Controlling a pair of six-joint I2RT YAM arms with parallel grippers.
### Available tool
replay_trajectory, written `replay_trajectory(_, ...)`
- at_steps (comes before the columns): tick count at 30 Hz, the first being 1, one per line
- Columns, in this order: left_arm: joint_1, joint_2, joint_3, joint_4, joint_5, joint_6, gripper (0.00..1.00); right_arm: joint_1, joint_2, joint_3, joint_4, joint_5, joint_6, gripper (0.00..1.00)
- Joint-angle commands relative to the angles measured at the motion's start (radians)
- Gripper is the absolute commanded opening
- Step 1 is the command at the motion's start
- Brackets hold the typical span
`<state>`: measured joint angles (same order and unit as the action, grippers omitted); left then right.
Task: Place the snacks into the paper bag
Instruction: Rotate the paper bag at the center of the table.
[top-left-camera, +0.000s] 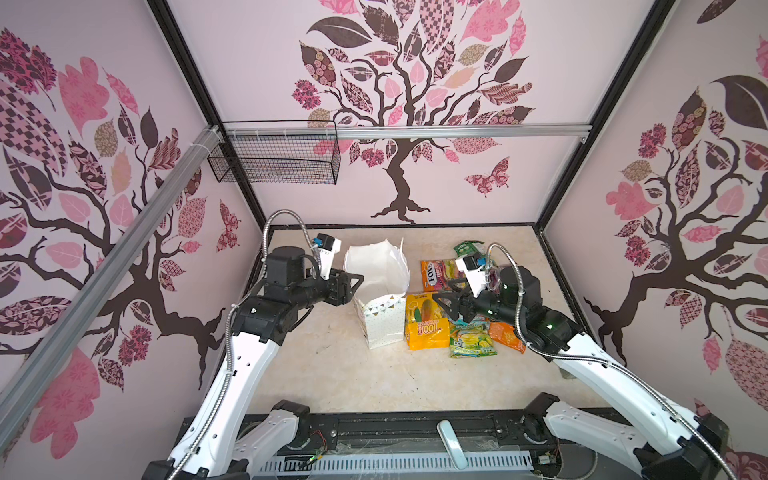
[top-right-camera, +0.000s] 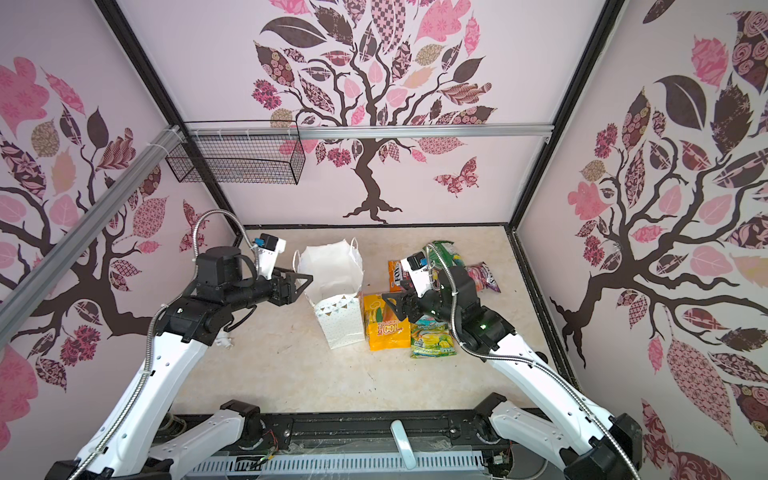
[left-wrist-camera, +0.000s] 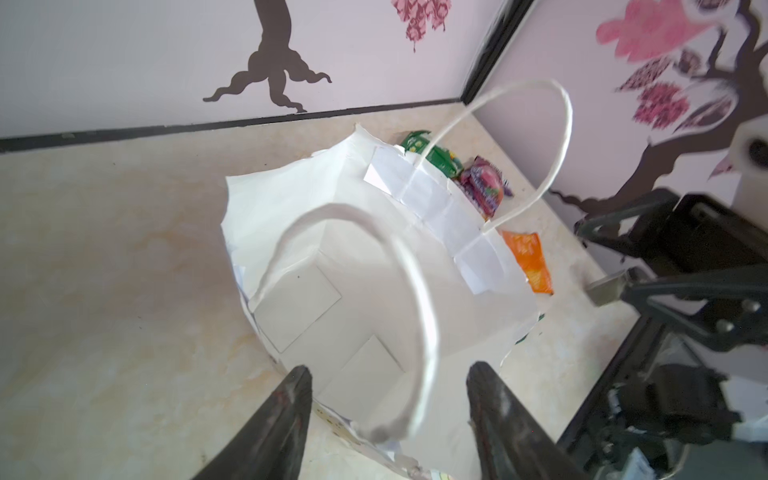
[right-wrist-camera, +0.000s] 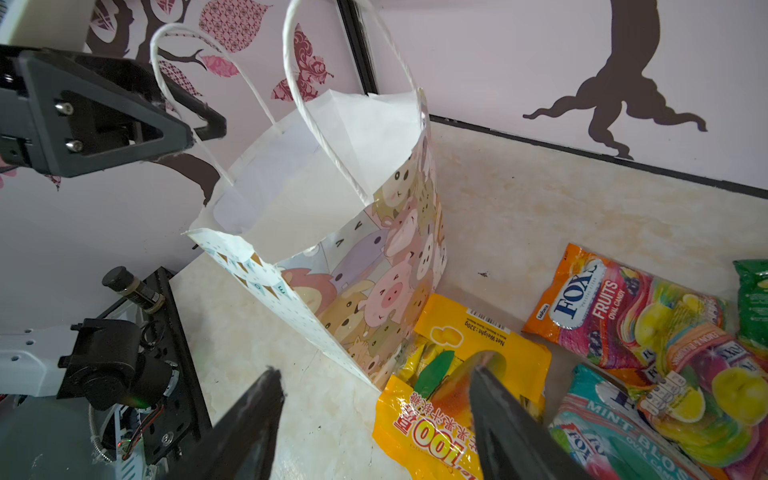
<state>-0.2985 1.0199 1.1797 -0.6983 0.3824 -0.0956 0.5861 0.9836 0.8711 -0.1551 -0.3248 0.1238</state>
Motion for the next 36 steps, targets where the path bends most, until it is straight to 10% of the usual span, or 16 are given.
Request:
replay_trajectory(1, -0.027, 0.024, 0.072, -0.013, -0.202, 0.051, 0.46, -0.001, -0.009, 0.002, -0.004, 0.026, -0.006, 0.73)
replay_trajectory(12, -0.025, 0.108, 0.142, -0.010, -0.361, 0.082, 0.00, -0.002, -0.028, -0.032, -0.025, 0.087, 0.004, 0.70)
replay_trajectory(25, -0.018, 0.052, 0.045, 0.066, -0.399, 0.102, 0.01, -0.002, 0.086, -0.040, -0.133, 0.257, 0.034, 0.74)
replay_trajectory(36, 0.021, 0.010, -0.017, 0.097, -0.354, 0.074, 0.24, -0.007, 0.226, -0.087, -0.100, 0.271, 0.094, 0.76)
